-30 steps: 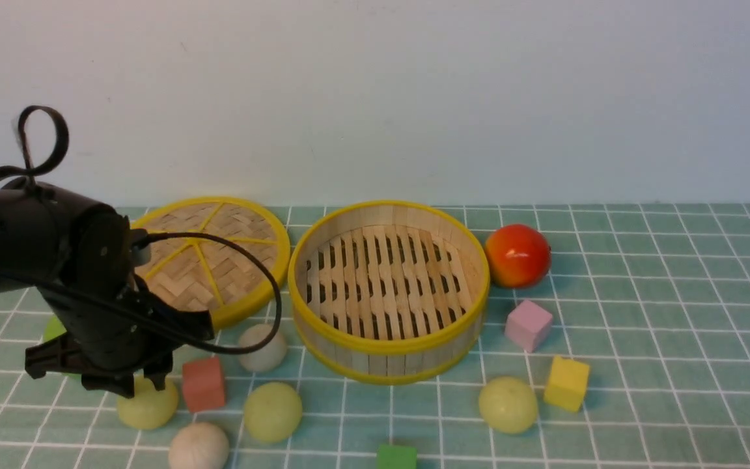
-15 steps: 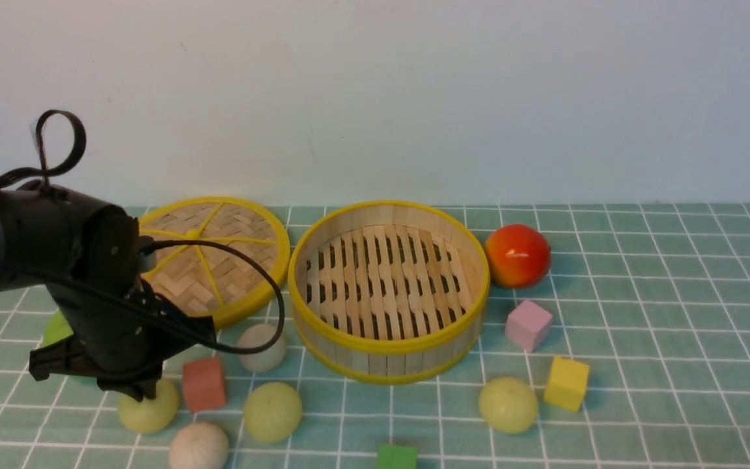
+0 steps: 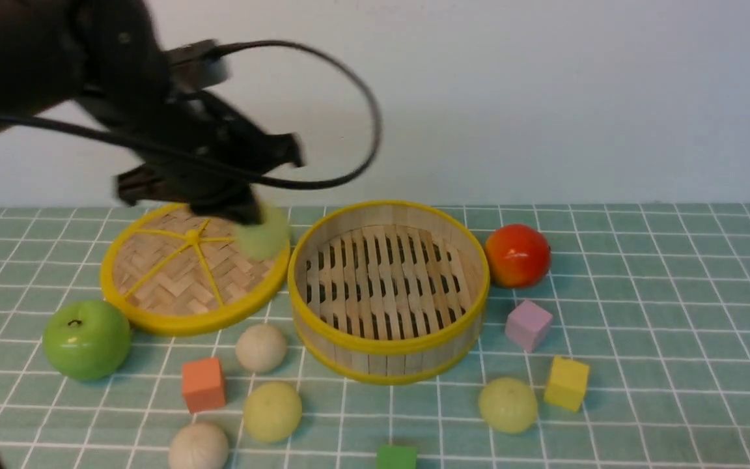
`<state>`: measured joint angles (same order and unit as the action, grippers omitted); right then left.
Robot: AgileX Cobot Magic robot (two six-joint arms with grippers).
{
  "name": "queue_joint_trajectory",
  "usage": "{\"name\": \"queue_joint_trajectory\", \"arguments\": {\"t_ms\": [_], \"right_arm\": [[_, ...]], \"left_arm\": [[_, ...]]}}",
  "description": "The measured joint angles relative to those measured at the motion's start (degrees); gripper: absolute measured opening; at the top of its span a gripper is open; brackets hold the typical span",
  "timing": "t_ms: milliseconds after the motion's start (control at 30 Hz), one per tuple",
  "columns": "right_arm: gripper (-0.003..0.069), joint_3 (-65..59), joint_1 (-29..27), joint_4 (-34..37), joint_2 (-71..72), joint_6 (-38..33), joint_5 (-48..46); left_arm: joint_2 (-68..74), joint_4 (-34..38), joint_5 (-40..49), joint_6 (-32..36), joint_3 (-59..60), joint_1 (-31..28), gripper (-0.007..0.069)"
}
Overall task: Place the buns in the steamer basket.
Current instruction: Use the left arm to put the steamed stuffed bun into the steamer, then use the left arm to grab a steamed stuffed bun
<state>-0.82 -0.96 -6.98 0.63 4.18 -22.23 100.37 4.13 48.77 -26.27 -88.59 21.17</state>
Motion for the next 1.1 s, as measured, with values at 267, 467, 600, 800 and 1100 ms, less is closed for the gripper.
{"name": "queue_joint_trajectory", "arguments": {"t_ms": [267, 467, 600, 800, 1100], "right_arm": [[0.0238, 0.0, 0.0, 0.0, 0.0, 0.0, 0.0], [0.0238, 0.0, 0.0, 0.0, 0.0, 0.0, 0.0], [0.0238, 0.0, 0.0, 0.0, 0.0, 0.0, 0.0], [0.0238, 0.0, 0.0, 0.0, 0.0, 0.0, 0.0], [0.0238, 0.0, 0.0, 0.0, 0.0, 0.0, 0.0]], "left_arm": [[14.9, 0.6, -3.4, -5.8, -8.5, 3.4, 0.0003], [19.1, 0.1, -2.7, -10.0, -10.3, 3.4, 0.008], [18.6, 0.8, 1.5, -9.2, -11.3, 3.4, 0.0188], [12.5, -4.9, 10.2, -6.7, -11.9, 3.4, 0.0293], [-0.1, -12.3, 9.5, -8.2, 3.6, 3.4, 0.0238]]}}
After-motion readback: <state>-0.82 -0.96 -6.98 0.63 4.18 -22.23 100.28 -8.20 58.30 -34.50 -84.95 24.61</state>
